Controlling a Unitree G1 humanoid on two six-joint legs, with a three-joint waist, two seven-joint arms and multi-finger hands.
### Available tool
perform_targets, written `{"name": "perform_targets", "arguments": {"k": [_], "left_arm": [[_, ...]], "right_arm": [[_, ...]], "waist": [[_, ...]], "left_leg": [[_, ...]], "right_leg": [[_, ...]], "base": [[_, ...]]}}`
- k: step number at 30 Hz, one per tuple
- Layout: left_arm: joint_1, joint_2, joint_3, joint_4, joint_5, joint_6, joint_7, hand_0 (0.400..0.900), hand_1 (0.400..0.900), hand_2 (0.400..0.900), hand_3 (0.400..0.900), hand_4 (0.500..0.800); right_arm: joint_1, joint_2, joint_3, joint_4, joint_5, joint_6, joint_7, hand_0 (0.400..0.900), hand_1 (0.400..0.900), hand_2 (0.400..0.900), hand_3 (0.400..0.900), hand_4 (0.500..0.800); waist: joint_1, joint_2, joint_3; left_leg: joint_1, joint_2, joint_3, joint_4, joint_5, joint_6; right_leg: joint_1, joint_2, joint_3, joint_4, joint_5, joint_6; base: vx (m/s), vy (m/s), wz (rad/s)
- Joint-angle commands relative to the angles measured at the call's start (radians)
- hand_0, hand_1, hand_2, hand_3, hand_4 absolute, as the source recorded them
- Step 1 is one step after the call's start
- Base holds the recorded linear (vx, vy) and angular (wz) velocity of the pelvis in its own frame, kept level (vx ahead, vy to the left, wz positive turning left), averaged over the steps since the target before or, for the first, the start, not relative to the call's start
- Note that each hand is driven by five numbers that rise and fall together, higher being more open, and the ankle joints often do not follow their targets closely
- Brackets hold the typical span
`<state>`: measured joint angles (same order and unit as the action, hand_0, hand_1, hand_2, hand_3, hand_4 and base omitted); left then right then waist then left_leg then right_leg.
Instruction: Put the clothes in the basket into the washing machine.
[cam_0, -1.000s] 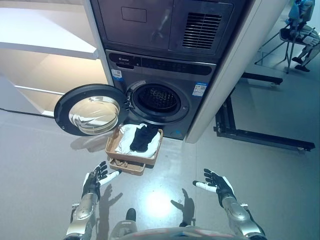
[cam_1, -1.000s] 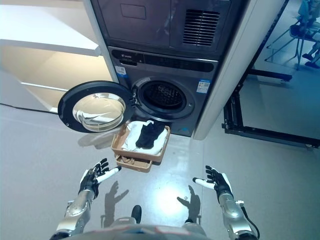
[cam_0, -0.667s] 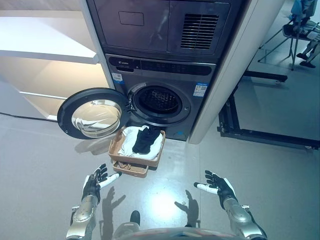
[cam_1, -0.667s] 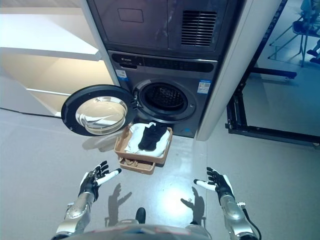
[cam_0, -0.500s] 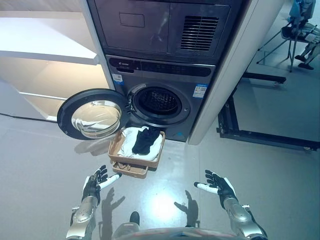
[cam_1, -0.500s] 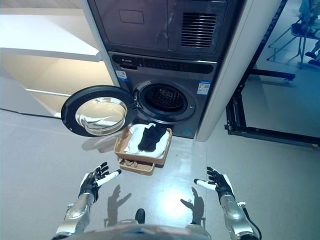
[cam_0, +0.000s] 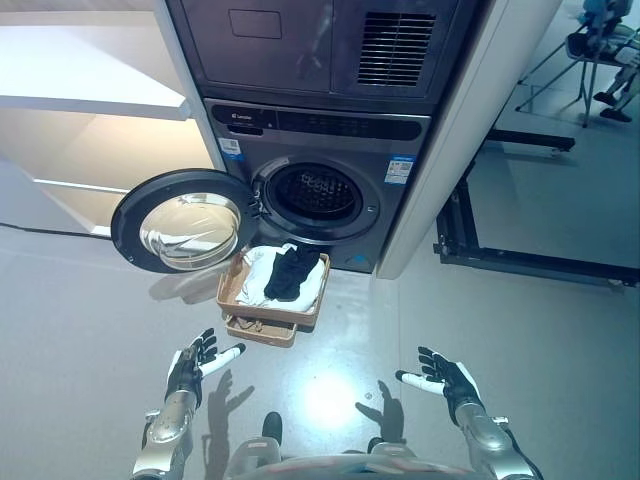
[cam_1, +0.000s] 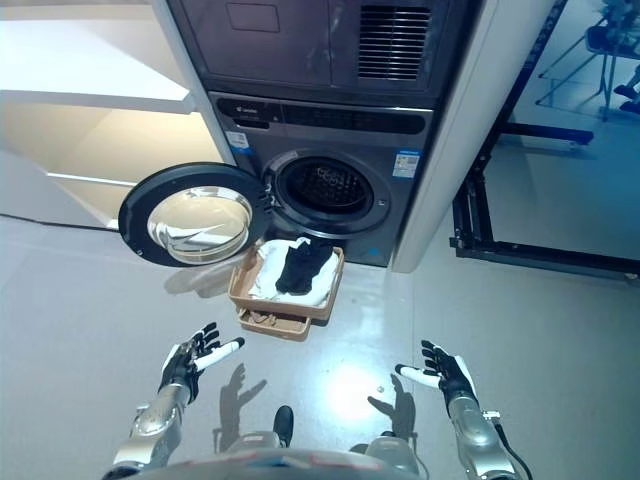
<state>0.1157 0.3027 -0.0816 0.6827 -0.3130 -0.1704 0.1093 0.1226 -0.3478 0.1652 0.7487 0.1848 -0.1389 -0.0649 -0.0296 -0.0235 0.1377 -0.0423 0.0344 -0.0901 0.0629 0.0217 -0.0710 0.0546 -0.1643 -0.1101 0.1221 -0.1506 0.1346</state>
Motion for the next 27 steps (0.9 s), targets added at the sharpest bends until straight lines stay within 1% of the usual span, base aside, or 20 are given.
{"name": "perform_targets", "arguments": {"k": [1, 2, 3, 4, 5, 6, 8, 9, 10, 11, 12, 13, 16, 17, 20, 21, 22, 23, 25, 27], "left_arm": [[-0.045, 0.038, 0.029, -0.022, 0.0, -0.041, 0.001, 0.9, 0.9, 0.9, 0.9, 0.8], [-0.05, 0.034, 0.029, -0.004, -0.005, -0.039, -0.001, 0.9, 0.9, 0.9, 0.9, 0.8], [-0.062, 0.028, 0.027, 0.023, -0.007, -0.034, 0.002, 0.9, 0.9, 0.9, 0.9, 0.8], [-0.063, 0.028, 0.027, 0.023, -0.007, -0.035, 0.002, 0.9, 0.9, 0.9, 0.9, 0.8], [-0.079, 0.022, 0.024, 0.047, -0.018, -0.028, 0.004, 0.9, 0.9, 0.9, 0.9, 0.8], [-0.086, 0.017, 0.025, 0.056, -0.031, -0.029, 0.006, 0.9, 0.9, 0.9, 0.9, 0.8], [-0.096, 0.013, 0.024, 0.07, -0.044, -0.029, 0.011, 0.9, 0.9, 0.9, 0.9, 0.8], [-0.101, 0.015, 0.023, 0.069, -0.047, -0.03, 0.013, 0.9, 0.9, 0.9, 0.9, 0.8], [-0.102, 0.015, 0.023, 0.069, -0.047, -0.03, 0.013, 0.9, 0.9, 0.9, 0.9, 0.8], [-0.105, 0.016, 0.022, 0.064, -0.053, -0.033, 0.016, 0.9, 0.9, 0.9, 0.9, 0.8], [-0.105, 0.017, 0.023, 0.064, -0.053, -0.033, 0.016, 0.9, 0.9, 0.9, 0.9, 0.8], [-0.111, 0.016, 0.024, 0.074, -0.06, -0.039, 0.023, 0.9, 0.9, 0.9, 0.9, 0.8], [-0.118, 0.013, 0.026, 0.087, -0.066, -0.044, 0.031, 0.9, 0.9, 0.9, 0.9, 0.8], [-0.118, 0.005, 0.033, 0.088, -0.084, -0.049, 0.039, 0.9, 0.9, 0.9, 0.9, 0.8], [-0.115, 0.0, 0.043, 0.094, -0.107, -0.058, 0.053, 0.9, 0.9, 0.9, 0.9, 0.8], [-0.114, 0.001, 0.043, 0.081, -0.115, -0.062, 0.06, 0.9, 0.9, 0.9, 0.9, 0.8], [-0.114, 0.001, 0.043, 0.08, -0.115, -0.062, 0.06, 0.9, 0.9, 0.9, 0.9, 0.8], [-0.11, 0.005, 0.043, 0.061, -0.125, -0.068, 0.074, 0.9, 0.9, 0.9, 0.9, 0.8], [-0.134, 0.02, 0.03, 0.055, -0.114, -0.069, 0.089, 0.9, 0.9, 0.9, 0.9, 0.8], [-0.162, 0.039, 0.011, 0.05, -0.116, -0.071, 0.094, 0.9, 0.9, 0.9, 0.9, 0.8]], "right_arm": [[-0.008, -0.069, -0.024, -0.079, 0.015, -0.056, 0.001, 0.9, 0.9, 0.9, 0.9, 0.8], [-0.005, -0.068, -0.021, -0.077, 0.021, -0.057, 0.002, 0.9, 0.9, 0.9, 0.9, 0.8], [-0.004, -0.074, -0.013, -0.077, 0.021, -0.058, 0.004, 0.9, 0.9, 0.9, 0.9, 0.8], [-0.004, -0.074, -0.013, -0.077, 0.021, -0.058, 0.004, 0.9, 0.9, 0.9, 0.9, 0.8], [-0.003, -0.091, -0.015, -0.084, 0.019, -0.057, 0.006, 0.9, 0.9, 0.9, 0.9, 0.8], [-0.007, -0.097, -0.017, -0.079, 0.016, -0.057, -0.002, 0.9, 0.9, 0.9, 0.9, 0.8], [-0.015, -0.11, -0.031, -0.084, 0.02, -0.061, -0.013, 0.9, 0.9, 0.9, 0.9, 0.8], [-0.022, -0.116, -0.034, -0.084, 0.023, -0.063, -0.02, 0.9, 0.9, 0.9, 0.9, 0.8], [-0.022, -0.116, -0.034, -0.084, 0.023, -0.063, -0.02, 0.9, 0.9, 0.9, 0.9, 0.8], [-0.038, -0.118, -0.028, -0.078, 0.023, -0.068, -0.03, 0.9, 0.9, 0.9, 0.9, 0.8], [-0.038, -0.117, -0.028, -0.078, 0.023, -0.068, -0.03, 0.9, 0.9, 0.9, 0.9, 0.8], [-0.057, -0.116, -0.016, -0.065, 0.024, -0.07, -0.036, 0.9, 0.9, 0.9, 0.9, 0.8], [-0.073, -0.117, -0.007, -0.059, 0.02, -0.069, -0.037, 0.9, 0.9, 0.9, 0.9, 0.8], [-0.094, -0.12, 0.005, -0.059, 0.017, -0.067, -0.04, 0.9, 0.9, 0.9, 0.9, 0.8], [-0.118, -0.118, 0.015, -0.062, 0.014, -0.062, -0.037, 0.9, 0.9, 0.9, 0.9, 0.8], [-0.129, -0.117, 0.018, -0.064, 0.016, -0.059, -0.036, 0.9, 0.9, 0.9, 0.9, 0.8], [-0.129, -0.117, 0.018, -0.064, 0.016, -0.059, -0.036, 0.9, 0.9, 0.9, 0.9, 0.8], [-0.154, -0.108, 0.033, -0.07, 0.013, -0.054, -0.038, 0.9, 0.9, 0.9, 0.9, 0.8], [-0.16, -0.091, 0.028, -0.065, 0.015, -0.056, -0.046, 0.9, 0.9, 0.9, 0.9, 0.8], [-0.179, -0.08, 0.027, -0.055, 0.034, -0.054, -0.056, 0.9, 0.9, 0.9, 0.9, 0.8]], "waist": [[0.023, -0.013, -0.045], [0.023, -0.016, -0.043], [0.033, -0.025, -0.025], [0.031, -0.024, -0.025], [0.043, -0.029, -0.004], [0.045, -0.025, 0.001], [0.043, -0.018, 0.0], [0.046, -0.012, -0.002], [0.049, -0.014, 0.001], [0.061, 0.005, 0.006], [0.063, 0.003, 0.008], [0.066, 0.023, 0.016], [0.069, 0.037, 0.027], [0.076, 0.056, 0.03], [0.082, 0.076, 0.023], [0.084, 0.084, 0.019], [0.085, 0.082, 0.02], [0.093, 0.091, 0.015], [0.104, 0.073, 0.01], [0.109, 0.055, 0.012]], "left_leg": [[-0.021, 0.078, -0.033, 0.163, -0.101, -0.001], [-0.036, 0.086, -0.048, 0.198, -0.092, -0.005], [-0.073, 0.086, -0.083, 0.31, -0.027, -0.006], [-0.075, 0.087, -0.086, 0.315, -0.029, -0.007], [-0.108, 0.063, -0.119, 0.402, 0.029, 0.003], [-0.128, 0.067, -0.126, 0.388, 0.062, 0.001], [-0.161, 0.096, -0.125, 0.304, 0.104, -0.007], [-0.174, 0.109, -0.135, 0.223, 0.109, -0.007], [-0.168, 0.108, -0.131, 0.218, 0.11, -0.007], [-0.193, 0.135, -0.184, 0.093, 0.166, -0.011], [-0.187, 0.135, -0.181, 0.088, 0.167, -0.011], [-0.209, 0.155, -0.212, 0.0, 0.184, -0.016], [-0.214, 0.166, -0.194, -0.045, 0.186, -0.018], [-0.228, 0.173, -0.185, -0.076, 0.191, -0.023], [-0.234, 0.173, -0.145, -0.065, 0.198, -0.039], [-0.234, 0.166, -0.115, -0.042, 0.195, -0.038], [-0.233, 0.164, -0.113, -0.04, 0.193, -0.038], [-0.234, 0.161, -0.113, -0.035, 0.198, -0.031], [-0.261, 0.129, -0.06, 0.043, 0.178, -0.036], [-0.296, 0.096, -0.057, 0.097, 0.158, -0.03]], "right_leg": [[-0.145, 0.035, 0.015, 0.155, 0.054, -0.049], [-0.133, 0.05, 0.012, 0.149, 0.045, -0.064], [-0.104, 0.077, 0.01, 0.138, 0.042, -0.092], [-0.103, 0.078, 0.008, 0.138, 0.042, -0.092], [-0.078, 0.094, 0.006, 0.132, 0.041, -0.11], [-0.069, 0.1, 0.001, 0.129, 0.035, -0.113], [-0.064, 0.105, 0.0, 0.128, 0.023, -0.115], [-0.07, 0.112, 0.006, 0.136, 0.016, -0.113], [-0.069, 0.111, 0.009, 0.139, 0.013, -0.113], [-0.079, 0.134, 0.033, 0.181, -0.009, -0.113], [-0.079, 0.133, 0.035, 0.185, -0.012, -0.114], [-0.081, 0.149, 0.069, 0.23, -0.046, -0.114], [-0.079, 0.152, 0.101, 0.267, -0.078, -0.11], [-0.068, 0.153, 0.134, 0.274, -0.103, -0.102], [-0.03, 0.129, 0.177, 0.268, -0.136, -0.084], [-0.02, 0.115, 0.181, 0.269, -0.149, -0.073], [-0.02, 0.113, 0.182, 0.27, -0.151, -0.073], [-0.026, 0.073, 0.198, 0.281, -0.161, -0.052], [0.009, 0.007, 0.187, 0.272, -0.145, -0.018], [0.003, -0.026, 0.192, 0.269, -0.116, -0.002]], "base": [[0.06, -0.26, 0.11], [0.08, -0.37, 0.12], [0.05, -0.269, 0.09], [0.04, -0.33, 0.01], [0.03, -0.182, 0.05], [0.06, -0.197, 0.04], [0.09, -0.052, -0.06], [0.08, -0.022, -0.17], [0.18, 0.006, -0.43], [0.13, 0.005, -0.33], [0.25, 0.029, -0.61], [0.17, 0.037, -0.48], [0.18, 0.08, -0.55], [0.21, 0.15, -0.7], [0.26, 0.23, -0.7], [0.17, 0.19, -0.4], [0.21, 0.339, -0.69], [0.23, 0.355, -0.64], [0.29, 0.345, -0.31], [0.17, 0.167, 0.03]]}}
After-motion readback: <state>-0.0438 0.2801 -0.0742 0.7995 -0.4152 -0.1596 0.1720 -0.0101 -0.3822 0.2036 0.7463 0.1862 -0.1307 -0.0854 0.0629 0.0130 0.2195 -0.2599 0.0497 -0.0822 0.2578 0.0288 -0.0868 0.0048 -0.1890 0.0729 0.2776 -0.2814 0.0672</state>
